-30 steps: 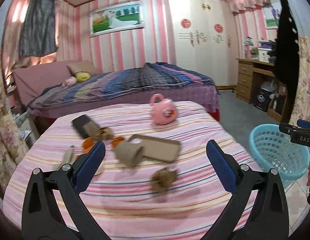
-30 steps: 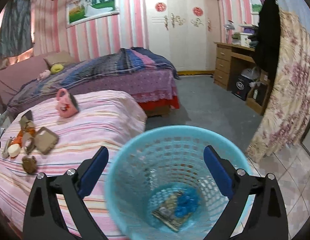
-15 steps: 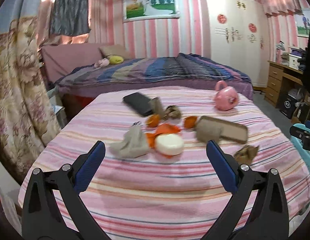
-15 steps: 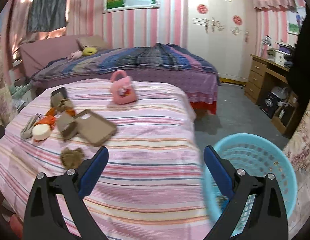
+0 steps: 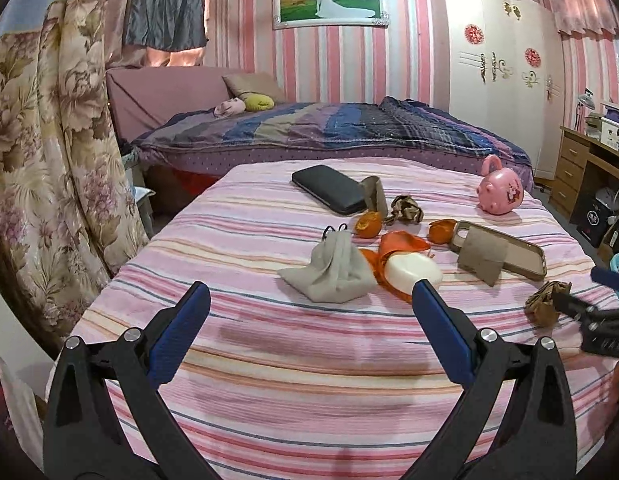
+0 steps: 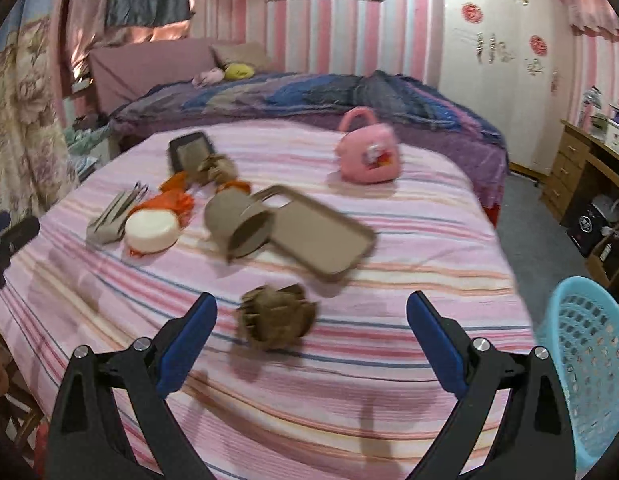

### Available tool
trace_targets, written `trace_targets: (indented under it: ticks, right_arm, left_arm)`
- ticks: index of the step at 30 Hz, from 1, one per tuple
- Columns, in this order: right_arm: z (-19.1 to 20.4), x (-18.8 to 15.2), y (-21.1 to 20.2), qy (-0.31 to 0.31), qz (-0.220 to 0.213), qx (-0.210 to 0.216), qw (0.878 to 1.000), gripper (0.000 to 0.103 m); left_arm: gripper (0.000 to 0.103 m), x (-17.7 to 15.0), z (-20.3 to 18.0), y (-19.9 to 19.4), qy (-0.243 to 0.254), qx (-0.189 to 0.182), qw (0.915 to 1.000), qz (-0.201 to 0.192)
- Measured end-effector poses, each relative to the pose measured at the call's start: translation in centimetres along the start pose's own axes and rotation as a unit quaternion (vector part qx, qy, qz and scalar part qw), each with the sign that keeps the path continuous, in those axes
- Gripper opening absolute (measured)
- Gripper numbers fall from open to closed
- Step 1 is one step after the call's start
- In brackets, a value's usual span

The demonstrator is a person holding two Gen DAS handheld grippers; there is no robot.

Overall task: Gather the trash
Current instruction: 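Grasp the brown cloth with the right tool while the left tool grasps the grey sock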

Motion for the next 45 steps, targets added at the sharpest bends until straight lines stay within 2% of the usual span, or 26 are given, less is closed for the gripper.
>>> trace_targets:
  ticks: [6,7,12,14,19,24,29,35,37,38,40,42,45]
  right_arm:
    - [0.9,-0.9,1.9,0.009,0.028,0.011,1.0,0.093]
    - [0.9,-1.0,2.1,0.009,0.03,0.011,0.999,0.09]
    - [1.6,-1.5,3.0,0.003,0.051,0.029,0.998,0.063]
    - [1.7,-1.4,3.0,0.0,0.054,0.036,0.998,0.049]
    - [1.8,-0.6,2.5,-0.013,0.035,0.04,0.998,0.049]
    - [0.7,0.5,1.9,-0.012,0.017,0.03,0.999,0.049]
    - [-0.7,1.1,1.6,-0.005,0.012,0.021,1.0,0.049]
    - [-2.6,1.6,1.3,0.006,0.004,0.011,1.0,0.049]
    - [-3.2,1.7,1.2,0.012,0.003,0.009,1.0,0.049]
    - [-3.6,1.7,1.1,0.016,0.002,0.007,1.0,0.049]
    - [-4.1,1.8,1.1,0.02,0.001,0.005,1.0,0.049]
    - [-4.6,1.9,1.0,0.025,-0.001,0.004,1.0,0.049]
    - [-5.3,2.1,0.8,0.029,-0.003,0.001,1.0,0.049]
  left_arm:
    - [0.098,-0.3,0.1,0.9,-0.003,-0.001,1.0,0.009]
    - [0.098,-0.4,0.1,1.1,-0.004,-0.003,0.9999,0.011]
    - [0.098,-0.7,-0.5,1.9,-0.007,-0.012,0.9997,0.021]
    - [0.098,-0.8,-0.7,2.2,-0.008,-0.013,0.9996,0.025]
    - [0.098,-1.2,-0.7,3.5,-0.019,-0.018,0.9985,0.048]
    - [0.097,-0.9,-0.2,5.7,-0.01,-0.002,0.9976,0.069]
    - [0.096,-0.9,0.5,8.4,-0.042,-0.012,0.9935,0.105]
    - [0.079,-1.5,-0.4,10.8,-0.039,-0.042,0.9881,0.143]
    - [0.064,-2.1,-1.0,11.4,-0.034,-0.056,0.9852,0.158]
    - [0.061,-2.3,-1.2,11.5,-0.032,-0.06,0.9845,0.162]
    - [0.044,-2.2,-1.5,11.4,-0.026,-0.06,0.985,0.159]
    - [0.032,-2.3,-1.9,11.2,-0.018,-0.065,0.9851,0.158]
    - [0.022,-2.2,-2.1,10.7,-0.013,-0.062,0.987,0.147]
Point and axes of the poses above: each gripper's, at about its wrist camera, not at the fingertips, and y roughly the way its jaws point, z to its left, x to its top, the point moved 10 cm from there along y, roughly the way its jaws point, and after that the axes turned 1 degree about y, right-handed, at the moved point
